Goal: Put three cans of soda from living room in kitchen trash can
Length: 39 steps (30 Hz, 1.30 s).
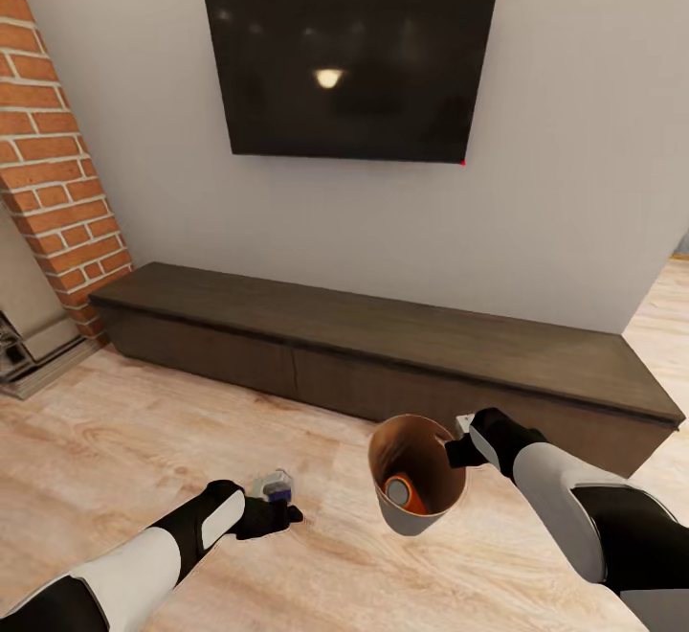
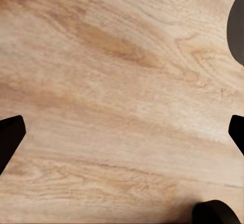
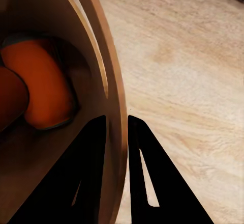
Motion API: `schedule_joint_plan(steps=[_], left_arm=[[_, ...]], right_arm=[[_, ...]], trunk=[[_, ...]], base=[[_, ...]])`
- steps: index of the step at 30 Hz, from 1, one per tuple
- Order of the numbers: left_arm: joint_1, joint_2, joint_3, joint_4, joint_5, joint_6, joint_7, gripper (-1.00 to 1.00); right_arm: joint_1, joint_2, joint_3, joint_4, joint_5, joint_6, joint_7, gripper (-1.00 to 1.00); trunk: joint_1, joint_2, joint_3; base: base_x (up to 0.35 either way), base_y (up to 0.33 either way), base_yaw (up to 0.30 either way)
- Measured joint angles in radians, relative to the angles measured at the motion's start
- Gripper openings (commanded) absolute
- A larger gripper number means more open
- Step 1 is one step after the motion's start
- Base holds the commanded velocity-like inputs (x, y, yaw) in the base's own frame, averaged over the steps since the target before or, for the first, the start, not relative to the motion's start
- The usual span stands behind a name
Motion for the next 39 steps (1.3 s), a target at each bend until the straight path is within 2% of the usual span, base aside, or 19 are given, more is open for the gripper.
schedule_joint_plan(steps=[15,26,39], left_arm=[[-0.001,-0.001,-0.002,0.0,0.0,0.0,0.0,1.0],[-0.001,-0.001,-0.005,-0.001,0.0,0.0,-0.001,1.0],[-0.001,-0.001,-0.008,-0.004,0.0,-0.032,-0.003,1.0]], right_arm=[[0.0,0.0,-0.002,0.0,0.0,0.006,0.002,-1.0],[0.0,0.0,-0.002,0.0,0.0,0.01,0.002,-1.0],[0.0,0.0,-0.003,0.0,-0.003,0.012,0.005,-1.0]], trunk=[[0.0,0.0,-0.002],[0.0,0.0,-0.002],[0.0,0.0,-0.002]], base=[[0.325,0.112,-0.02],[0.256,0.204,-0.241],[0.025,0.034,-0.285]])
